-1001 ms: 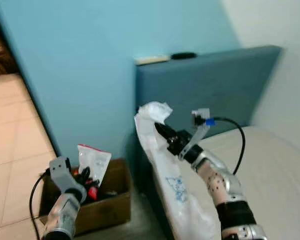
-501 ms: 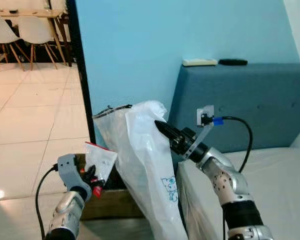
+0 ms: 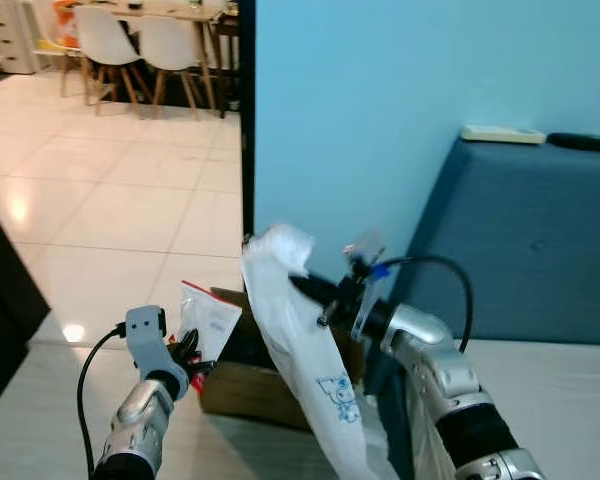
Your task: Clean up the room
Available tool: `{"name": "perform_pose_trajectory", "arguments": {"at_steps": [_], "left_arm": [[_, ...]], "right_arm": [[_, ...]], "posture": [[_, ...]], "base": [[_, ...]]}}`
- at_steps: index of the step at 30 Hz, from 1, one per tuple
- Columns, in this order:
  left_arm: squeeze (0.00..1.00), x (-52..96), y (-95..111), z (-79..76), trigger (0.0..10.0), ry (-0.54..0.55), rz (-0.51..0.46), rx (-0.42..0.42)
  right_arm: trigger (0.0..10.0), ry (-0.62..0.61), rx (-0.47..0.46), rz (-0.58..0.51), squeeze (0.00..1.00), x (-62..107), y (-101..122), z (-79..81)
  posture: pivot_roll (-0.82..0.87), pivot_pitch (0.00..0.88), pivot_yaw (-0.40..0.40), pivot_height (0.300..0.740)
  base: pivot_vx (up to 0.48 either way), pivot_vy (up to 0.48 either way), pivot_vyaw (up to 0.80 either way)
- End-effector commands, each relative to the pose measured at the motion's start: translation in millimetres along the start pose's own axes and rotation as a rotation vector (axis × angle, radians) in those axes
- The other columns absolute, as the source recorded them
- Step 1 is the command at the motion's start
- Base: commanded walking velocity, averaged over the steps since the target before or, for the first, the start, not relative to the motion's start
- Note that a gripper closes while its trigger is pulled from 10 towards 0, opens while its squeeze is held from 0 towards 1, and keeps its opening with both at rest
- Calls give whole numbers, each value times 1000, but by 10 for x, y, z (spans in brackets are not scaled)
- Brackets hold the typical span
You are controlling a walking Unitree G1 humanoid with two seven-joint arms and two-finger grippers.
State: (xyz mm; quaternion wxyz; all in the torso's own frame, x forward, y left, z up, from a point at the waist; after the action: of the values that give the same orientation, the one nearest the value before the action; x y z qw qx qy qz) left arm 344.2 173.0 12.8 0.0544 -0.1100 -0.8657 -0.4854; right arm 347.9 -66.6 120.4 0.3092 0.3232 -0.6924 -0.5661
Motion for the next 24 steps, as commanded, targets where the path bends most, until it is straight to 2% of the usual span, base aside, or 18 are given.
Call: {"name": "perform_pose_trajectory", "arguments": {"at_steps": [1,5,9,12,16,18,21,24], "left_arm": [[0,3,-101,-65,10000,-18,28,-5],[0,8,-168,-109,10000,-30,43,-7],[0,-6,-249,-231,10000,-69,64,-17],[0,-8,-258,-248,10000,-74,67,-19],[0,-33,-317,-382,10000,-116,83,-32],[0,-33,-317,-382,10000,-116,83,-32],[0,-63,-330,-540,10000,-180,87,-38],[0,-69,-326,-571,10000,-193,85,-38]], "right_arm": [[10000,12,42,-12,0,-21,40,23],[10000,38,69,-26,0,-70,79,85],[10000,28,110,-68,0,-109,188,42],[10000,24,120,-71,0,-115,195,32],[10000,-69,143,-115,0,-138,320,-152],[10000,-69,143,-115,0,-138,320,-152],[10000,-272,115,-189,0,-91,504,-489],[10000,-312,102,-219,0,-62,560,-562]], "posture": [[5,0,-67,708],[11,0,-70,708],[12,0,-72,708],[12,0,-72,708],[10,0,-75,708],[10,0,-75,708],[10,0,-77,708],[9,0,-76,708]], "base": [[0,0,769],[0,0,769],[0,0,764],[0,0,763],[0,0,747],[0,0,738],[102,0,0],[307,0,0]]}}
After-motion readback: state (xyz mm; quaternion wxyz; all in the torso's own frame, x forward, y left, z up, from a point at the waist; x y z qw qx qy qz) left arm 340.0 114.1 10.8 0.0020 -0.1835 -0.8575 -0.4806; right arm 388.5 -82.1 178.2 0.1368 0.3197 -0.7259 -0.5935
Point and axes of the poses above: a point about 5 cm out from each wrist's last joint towards the gripper, its own x axis pointing back from the gripper into the wrist, its own y axis along the axis of the wrist's last joint, z = x × y, the point moved 5 cm from there along -x, pointing out of the wrist towards the gripper, and after that the axes turned 12 degrees about x, right-handed, at the moved point
